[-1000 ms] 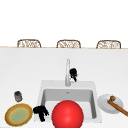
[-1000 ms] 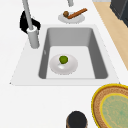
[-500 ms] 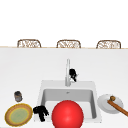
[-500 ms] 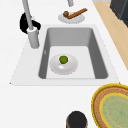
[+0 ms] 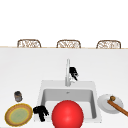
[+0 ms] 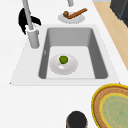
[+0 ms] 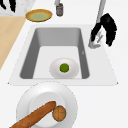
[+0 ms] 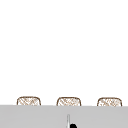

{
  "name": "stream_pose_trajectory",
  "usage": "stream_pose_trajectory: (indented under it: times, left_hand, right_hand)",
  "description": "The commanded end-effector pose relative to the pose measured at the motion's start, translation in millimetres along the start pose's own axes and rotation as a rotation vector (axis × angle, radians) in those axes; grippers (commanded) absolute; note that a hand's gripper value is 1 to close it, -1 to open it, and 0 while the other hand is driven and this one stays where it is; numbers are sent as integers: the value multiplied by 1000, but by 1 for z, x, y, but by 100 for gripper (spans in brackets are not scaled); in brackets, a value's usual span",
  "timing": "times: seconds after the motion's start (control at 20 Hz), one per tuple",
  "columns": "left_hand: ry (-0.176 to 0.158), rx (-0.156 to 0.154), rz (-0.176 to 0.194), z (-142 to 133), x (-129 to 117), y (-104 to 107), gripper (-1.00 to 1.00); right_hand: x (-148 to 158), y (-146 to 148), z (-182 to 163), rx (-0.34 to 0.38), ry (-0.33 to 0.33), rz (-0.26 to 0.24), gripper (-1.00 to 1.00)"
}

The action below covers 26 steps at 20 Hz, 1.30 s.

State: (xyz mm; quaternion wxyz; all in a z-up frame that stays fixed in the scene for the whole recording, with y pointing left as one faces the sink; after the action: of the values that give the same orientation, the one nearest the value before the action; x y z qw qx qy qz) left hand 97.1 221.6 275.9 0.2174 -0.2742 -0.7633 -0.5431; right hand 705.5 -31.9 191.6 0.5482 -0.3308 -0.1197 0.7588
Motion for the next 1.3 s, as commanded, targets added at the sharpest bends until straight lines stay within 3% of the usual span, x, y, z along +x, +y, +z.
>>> stream_pose_trajectory:
  times: [0.0,0.2,0.45,0.6,0.85,1.1,1.25]
  left_hand:
    - [0,0,0,0,0,0,0]
    - [0,0,0,0,0,0,0]
    - [0,0,0,0,0,0,0]
    - [0,0,0,0,0,0,0]
    - [0,0,0,0,0,0,0]
    - [0,0,0,0,0,0,0]
    - [0,0,0,0,0,0,0]
  right_hand:
    - [-15,-16,20,-31,36,22,-100]
    - [-31,-22,34,-38,21,26,-100]
    - [-32,-7,20,-53,-22,10,-100]
    - [-37,-8,9,-66,-33,26,-100]
    - [-32,-11,-20,-26,-31,65,-100]
    - [-30,-6,-43,124,-25,51,-100]
    - [-23,-8,-52,217,-22,4,-100]
